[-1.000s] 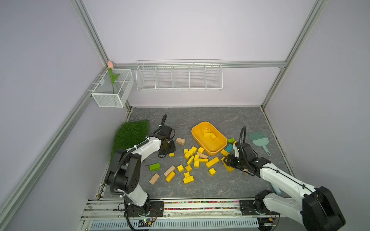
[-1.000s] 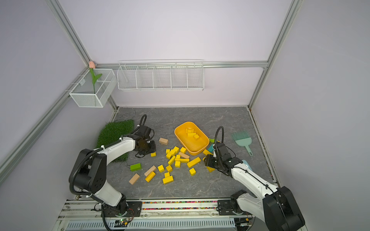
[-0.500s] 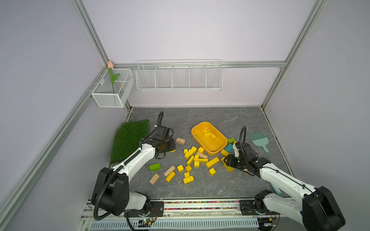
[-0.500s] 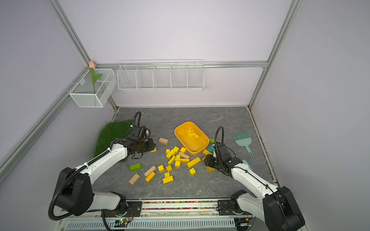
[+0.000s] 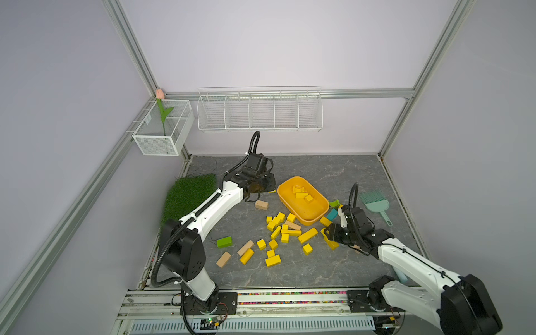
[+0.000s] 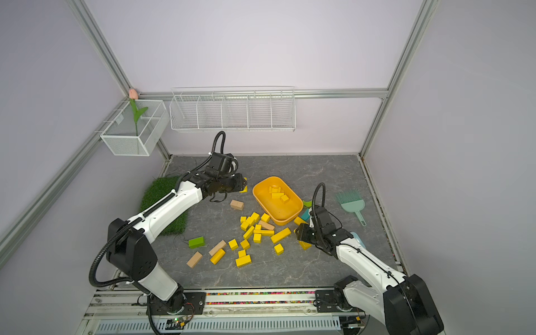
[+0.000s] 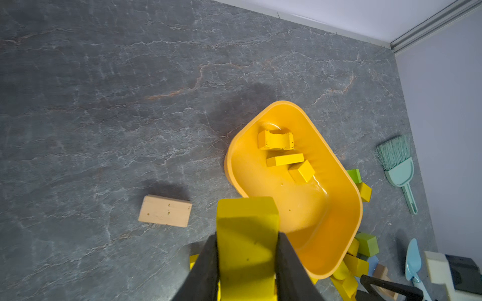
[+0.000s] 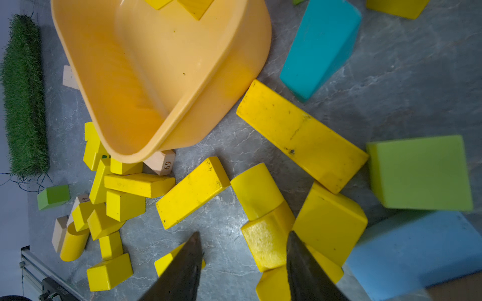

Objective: Pick out the yellow building blocks
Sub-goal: Place the building block in the storage box.

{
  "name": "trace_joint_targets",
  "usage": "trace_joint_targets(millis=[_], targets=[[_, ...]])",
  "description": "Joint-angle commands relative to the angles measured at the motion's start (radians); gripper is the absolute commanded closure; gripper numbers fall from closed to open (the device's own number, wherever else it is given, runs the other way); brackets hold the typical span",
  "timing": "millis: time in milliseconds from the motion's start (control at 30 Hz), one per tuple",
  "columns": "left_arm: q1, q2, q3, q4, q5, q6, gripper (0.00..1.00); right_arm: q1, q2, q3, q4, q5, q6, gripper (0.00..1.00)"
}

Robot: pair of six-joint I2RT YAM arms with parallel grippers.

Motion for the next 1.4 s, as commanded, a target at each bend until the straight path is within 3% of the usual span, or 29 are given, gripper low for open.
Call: trace_joint_targets(millis=[0,800,1367], targets=[[-0.028,0.055,0.073,-0.064,-0.02,0.009,0.68,-0.007,-0.015,-0.009,0.006,-0.005,0.016,0.46],[-0.075,0.363,0.281,-0.011,0.1,-0.132,0.67,-0.01,-0.026,-0.017,0.017,-0.019,0.005,0.46],[-0.076,0.419,0.269,0.01,0.092,-0.171,0.61,-0.015,-0.049,-0.029,0.021,-0.024,0.005,0.46]])
